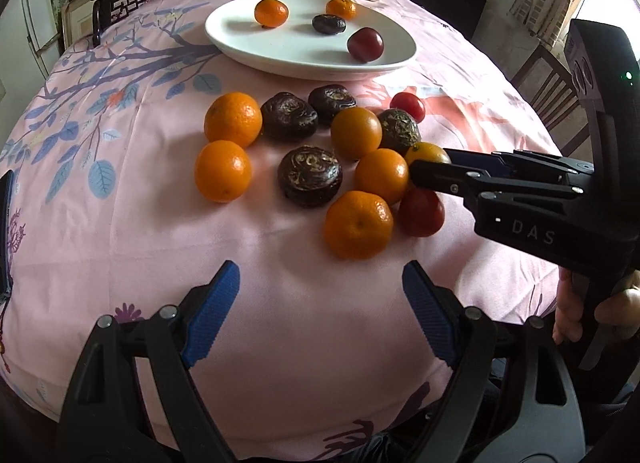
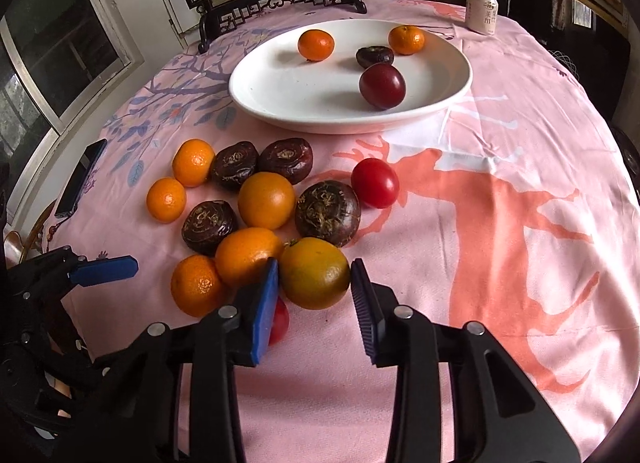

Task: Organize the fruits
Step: 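Grasp a yellow citrus with the right tool while the left tool grasps a mandarin, then place the yellow citrus and mandarin on the plate, opening both tools, then grasp a red plum with the right tool while the left tool grasps a mandarin, then place the red plum and mandarin on the plate, opening both tools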

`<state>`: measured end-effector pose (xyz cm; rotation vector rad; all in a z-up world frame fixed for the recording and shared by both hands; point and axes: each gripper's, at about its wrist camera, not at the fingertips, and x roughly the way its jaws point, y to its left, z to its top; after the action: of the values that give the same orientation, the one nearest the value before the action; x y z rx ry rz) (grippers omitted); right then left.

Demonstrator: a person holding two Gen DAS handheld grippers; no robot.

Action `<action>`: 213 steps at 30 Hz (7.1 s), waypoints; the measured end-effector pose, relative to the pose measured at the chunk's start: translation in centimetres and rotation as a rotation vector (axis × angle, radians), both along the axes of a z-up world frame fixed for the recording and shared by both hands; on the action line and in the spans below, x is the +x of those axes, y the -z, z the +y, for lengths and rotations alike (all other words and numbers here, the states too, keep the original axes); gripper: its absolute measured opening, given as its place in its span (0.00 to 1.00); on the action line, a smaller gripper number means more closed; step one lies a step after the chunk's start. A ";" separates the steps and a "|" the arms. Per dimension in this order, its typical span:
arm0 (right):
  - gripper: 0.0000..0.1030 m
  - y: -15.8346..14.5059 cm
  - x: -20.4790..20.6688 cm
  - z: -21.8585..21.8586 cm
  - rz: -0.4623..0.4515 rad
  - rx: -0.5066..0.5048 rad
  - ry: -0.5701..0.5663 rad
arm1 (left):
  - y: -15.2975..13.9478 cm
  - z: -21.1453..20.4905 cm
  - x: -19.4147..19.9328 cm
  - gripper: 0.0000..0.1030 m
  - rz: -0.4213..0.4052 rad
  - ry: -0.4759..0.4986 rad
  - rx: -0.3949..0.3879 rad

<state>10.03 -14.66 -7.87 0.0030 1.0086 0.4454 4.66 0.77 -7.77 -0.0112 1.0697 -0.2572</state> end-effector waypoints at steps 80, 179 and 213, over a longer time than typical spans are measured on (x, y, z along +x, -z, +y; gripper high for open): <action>0.58 -7.8 16.3 1.7 -0.175 -0.174 0.056 | -9.1 2.6 25.5 0.67 -0.115 -0.175 -0.039; 0.31 -7.0 14.3 5.0 -0.164 -0.039 -0.021 | -6.2 4.2 22.0 0.35 -0.055 -0.156 -0.015; 0.55 -8.5 2.1 2.7 -0.204 -0.050 -0.007 | -8.3 5.6 7.5 0.70 -0.204 -0.173 -0.071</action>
<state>12.09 -11.94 0.66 -0.0891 0.8191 0.4185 12.15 6.40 0.52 -0.1384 0.8503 -0.1363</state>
